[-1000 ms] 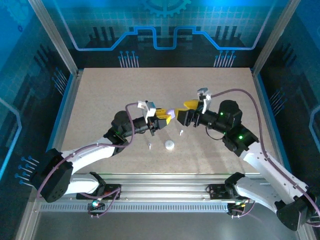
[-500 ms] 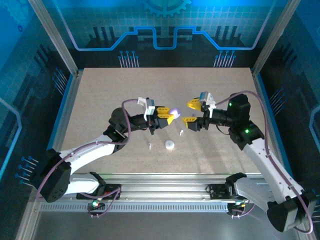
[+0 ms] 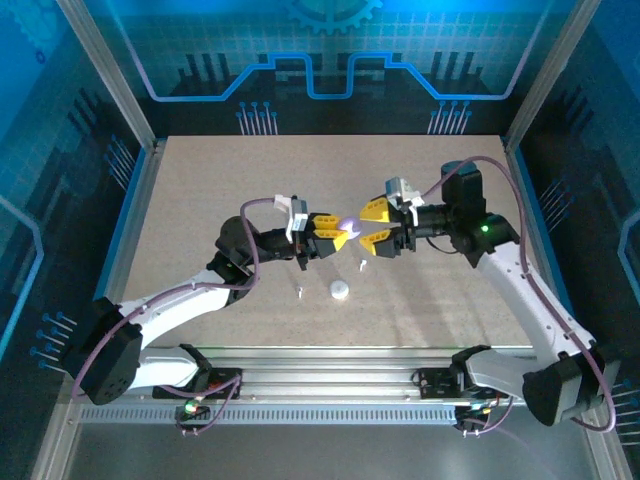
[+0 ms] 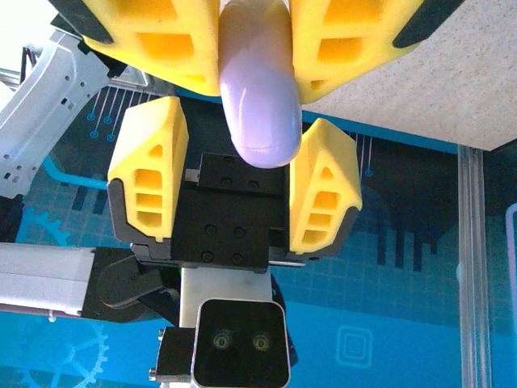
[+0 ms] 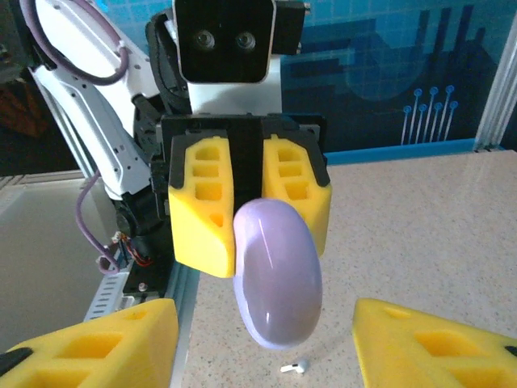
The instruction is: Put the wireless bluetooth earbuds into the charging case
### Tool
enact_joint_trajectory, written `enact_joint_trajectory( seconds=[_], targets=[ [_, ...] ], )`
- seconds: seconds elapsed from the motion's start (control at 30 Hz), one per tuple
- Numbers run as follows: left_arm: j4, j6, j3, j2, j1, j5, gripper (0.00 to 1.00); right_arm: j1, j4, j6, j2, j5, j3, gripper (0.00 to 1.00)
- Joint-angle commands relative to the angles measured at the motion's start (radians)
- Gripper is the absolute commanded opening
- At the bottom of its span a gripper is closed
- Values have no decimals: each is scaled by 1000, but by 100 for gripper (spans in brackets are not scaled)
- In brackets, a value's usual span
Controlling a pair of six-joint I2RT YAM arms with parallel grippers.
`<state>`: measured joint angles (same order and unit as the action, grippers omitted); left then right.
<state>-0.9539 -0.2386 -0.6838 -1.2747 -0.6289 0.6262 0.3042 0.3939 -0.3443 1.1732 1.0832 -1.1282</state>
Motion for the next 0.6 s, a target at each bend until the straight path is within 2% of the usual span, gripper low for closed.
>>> enact_joint_trajectory(
  seconds=[0.0, 0.37, 0.57],
  targets=[
    [-63, -22, -22, 5, -5, 29, 21, -10, 123, -88, 27, 90, -69, 56],
    [-75, -33, -26, 5, -6, 36, 21, -8, 280, -217, 133, 171, -178, 35],
    [-83, -42, -26, 3, -6, 43, 22, -6, 341, -274, 166, 193, -208, 28]
  ],
)
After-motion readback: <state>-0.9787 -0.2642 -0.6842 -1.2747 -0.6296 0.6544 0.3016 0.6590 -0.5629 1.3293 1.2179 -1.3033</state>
